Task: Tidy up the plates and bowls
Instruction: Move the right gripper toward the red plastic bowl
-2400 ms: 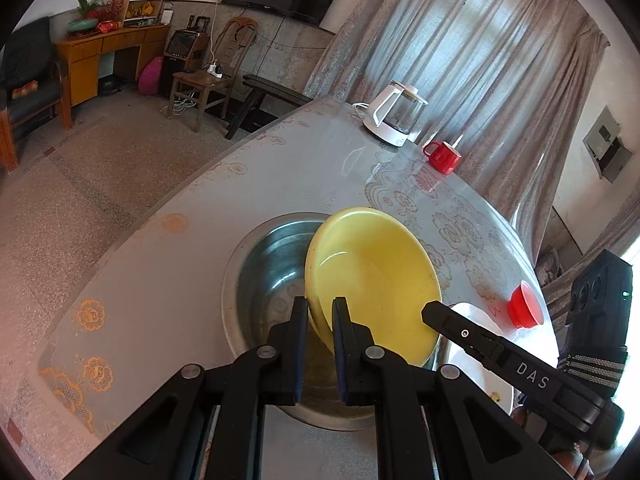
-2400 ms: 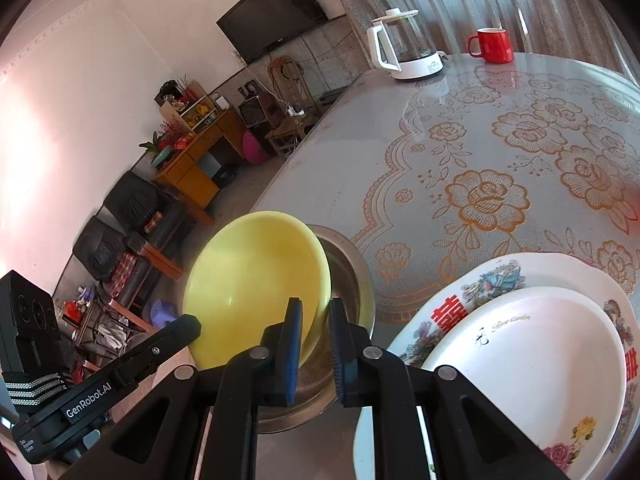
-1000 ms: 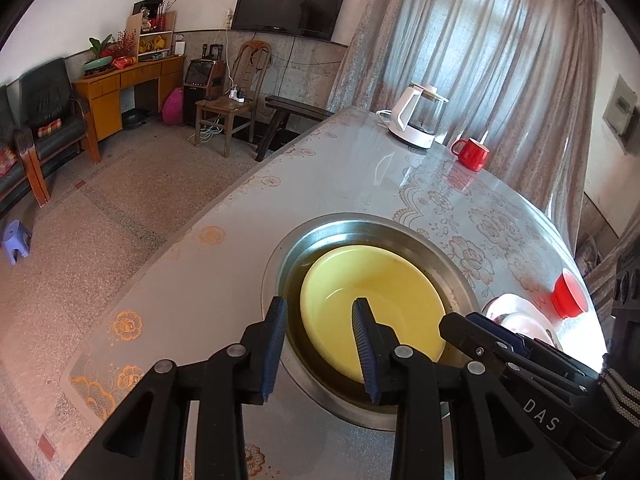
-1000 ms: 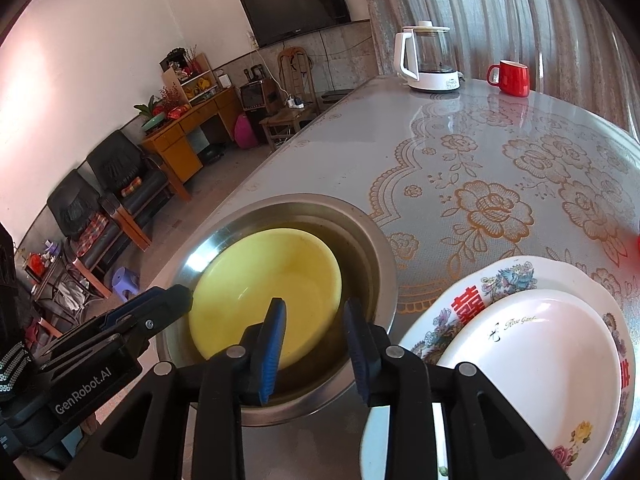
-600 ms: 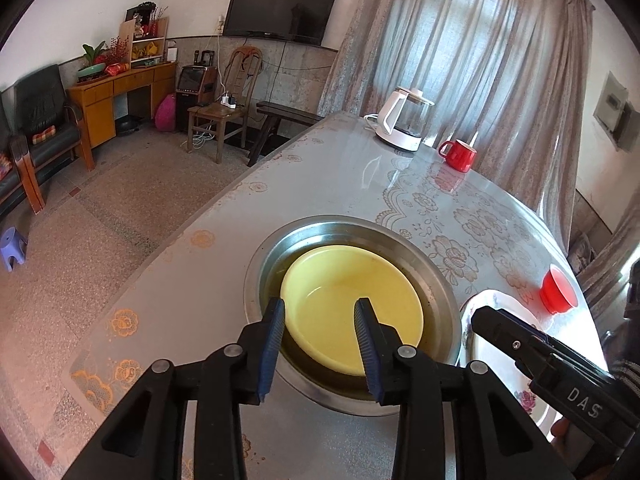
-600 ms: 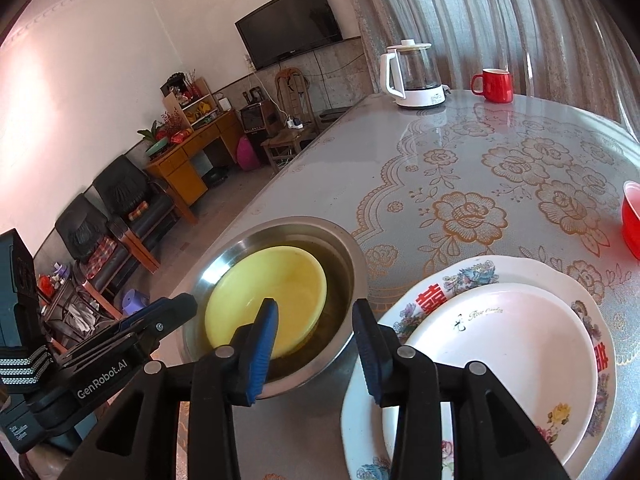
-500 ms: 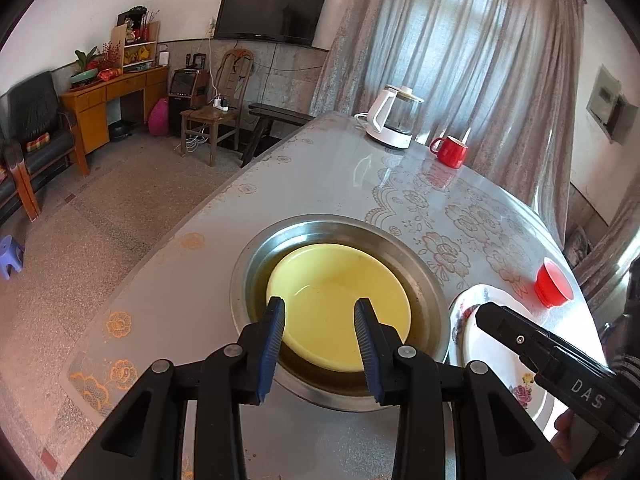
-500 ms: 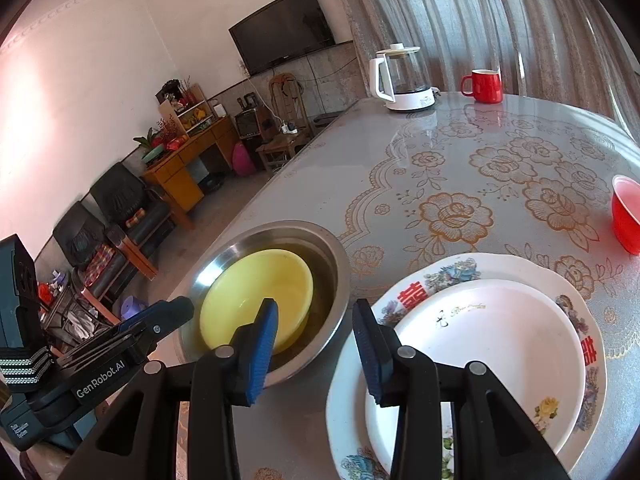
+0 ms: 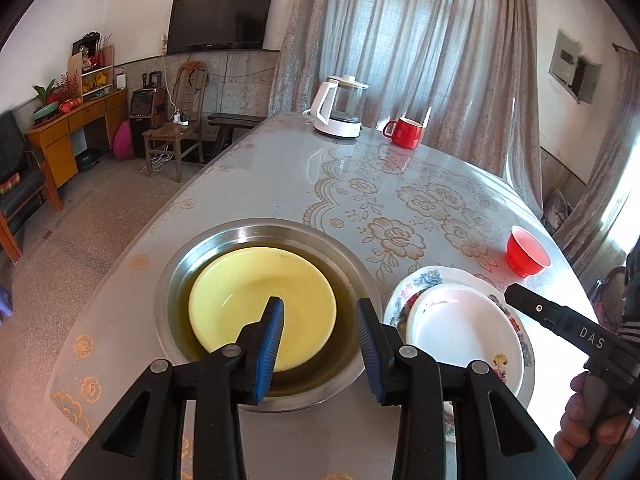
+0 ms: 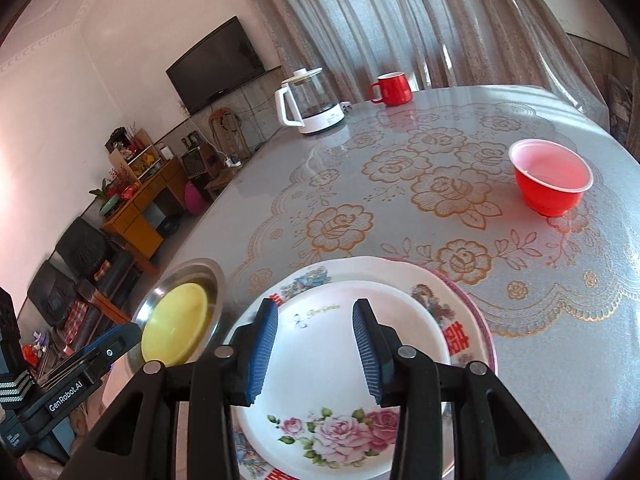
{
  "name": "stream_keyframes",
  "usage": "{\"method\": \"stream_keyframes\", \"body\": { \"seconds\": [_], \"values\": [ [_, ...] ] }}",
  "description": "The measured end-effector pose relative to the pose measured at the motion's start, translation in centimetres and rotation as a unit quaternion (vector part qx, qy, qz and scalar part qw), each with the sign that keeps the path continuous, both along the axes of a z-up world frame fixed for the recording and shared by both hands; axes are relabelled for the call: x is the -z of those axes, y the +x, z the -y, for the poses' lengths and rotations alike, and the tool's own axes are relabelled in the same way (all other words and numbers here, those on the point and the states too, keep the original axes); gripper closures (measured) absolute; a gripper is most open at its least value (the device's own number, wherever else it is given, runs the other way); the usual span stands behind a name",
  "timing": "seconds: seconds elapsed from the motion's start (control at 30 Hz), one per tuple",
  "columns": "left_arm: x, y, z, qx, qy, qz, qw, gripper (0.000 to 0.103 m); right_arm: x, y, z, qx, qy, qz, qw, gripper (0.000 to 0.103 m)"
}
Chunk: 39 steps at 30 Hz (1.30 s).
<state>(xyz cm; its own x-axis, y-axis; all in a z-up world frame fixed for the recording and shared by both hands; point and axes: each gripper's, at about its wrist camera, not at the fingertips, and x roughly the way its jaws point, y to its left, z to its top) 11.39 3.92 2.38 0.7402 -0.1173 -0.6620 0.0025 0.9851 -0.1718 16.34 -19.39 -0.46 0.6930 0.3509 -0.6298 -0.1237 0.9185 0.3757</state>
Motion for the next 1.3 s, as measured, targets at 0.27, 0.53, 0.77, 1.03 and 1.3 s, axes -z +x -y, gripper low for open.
{"method": "stream_keyframes", "body": {
  "seconds": [0.27, 0.53, 0.77, 1.03, 1.3],
  "values": [
    [-0.2, 0.7, 2.8, 0.033, 0.02, 0.001, 0.9993, 0.06, 0.9, -0.4, 5.0, 0.063, 0.005, -0.014, 0.998, 0.064],
    [-0.1, 1.5, 5.7, 0.065, 0.026, -0.005, 0.9975, 0.058, 2.1, -1.1, 8.0, 0.097, 0.008, -0.029, 0.995, 0.064],
    [0.0, 2.5, 8.4, 0.095, 0.011, -0.022, 0.9952, 0.051, 3.0, -1.1, 10.5, 0.127, 0.018, -0.043, 0.991, 0.064],
    [0.0, 4.4, 11.9, 0.126, 0.016, -0.04, 0.9911, 0.051, 4.0, -0.4, 14.1, 0.168, 0.033, -0.054, 0.984, 0.064],
    [0.4, 7.0, 15.5, 0.137, 0.002, -0.072, 0.9879, 0.051, 3.6, 1.2, 18.0, 0.205, 0.042, -0.046, 0.977, 0.064]
  ]
}}
